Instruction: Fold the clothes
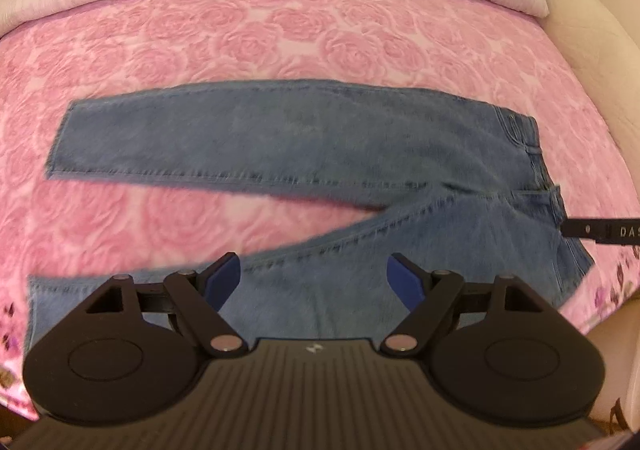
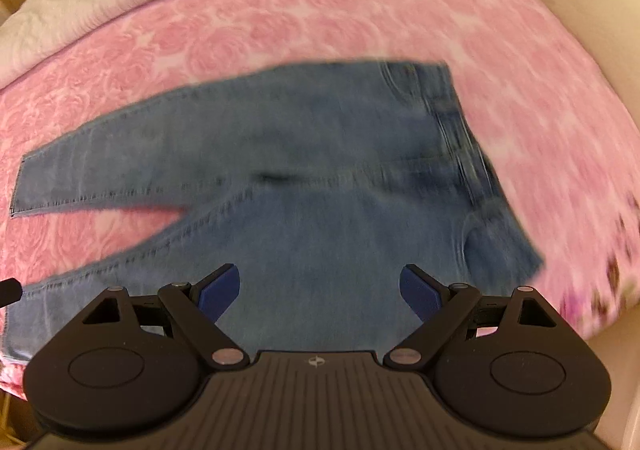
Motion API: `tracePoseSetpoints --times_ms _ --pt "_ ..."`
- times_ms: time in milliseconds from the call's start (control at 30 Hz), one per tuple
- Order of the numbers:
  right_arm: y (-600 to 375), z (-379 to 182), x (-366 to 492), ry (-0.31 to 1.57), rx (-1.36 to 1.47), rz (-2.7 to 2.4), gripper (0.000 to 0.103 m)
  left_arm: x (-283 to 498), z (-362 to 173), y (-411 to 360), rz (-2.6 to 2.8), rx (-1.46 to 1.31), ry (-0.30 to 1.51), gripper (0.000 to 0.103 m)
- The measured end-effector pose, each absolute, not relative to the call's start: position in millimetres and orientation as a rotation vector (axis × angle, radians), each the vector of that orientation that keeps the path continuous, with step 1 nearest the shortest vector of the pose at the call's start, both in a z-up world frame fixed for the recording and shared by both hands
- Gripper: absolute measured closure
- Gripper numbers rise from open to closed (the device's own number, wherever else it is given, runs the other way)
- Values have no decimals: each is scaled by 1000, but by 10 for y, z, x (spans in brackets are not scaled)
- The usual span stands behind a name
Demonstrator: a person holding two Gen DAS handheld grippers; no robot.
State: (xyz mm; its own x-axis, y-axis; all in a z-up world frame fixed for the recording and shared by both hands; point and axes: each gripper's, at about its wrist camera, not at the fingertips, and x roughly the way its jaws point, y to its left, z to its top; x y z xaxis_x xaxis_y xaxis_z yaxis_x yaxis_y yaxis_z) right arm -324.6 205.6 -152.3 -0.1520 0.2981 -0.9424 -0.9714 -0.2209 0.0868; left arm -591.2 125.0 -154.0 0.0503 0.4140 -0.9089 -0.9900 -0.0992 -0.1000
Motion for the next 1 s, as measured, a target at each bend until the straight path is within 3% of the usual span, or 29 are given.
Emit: tracePoseSetpoints --times_ms 167,300,433,567,1000 --pt "2797 -1795 -3095 845 -1031 1787 15 -5793 -1814 1759 1394 -990 759 33" --pt "3351 -2086 -3029 839 -1086 1875 34 -5728 -2094 2132 1340 -960 788 35" --pt "3781 -2410 -3006 858 -1160 1937 35 -5729 -2425 2478 1271 -920 841 37" --pt "4128 -2737 -3053 877 -1238 2001 46 -5842 -2783 2824 1206 -880 889 39" --pt "5177 -3228 -3489 600 -1408 2201 45 -6352 -3254 3902 1047 -640 1046 45"
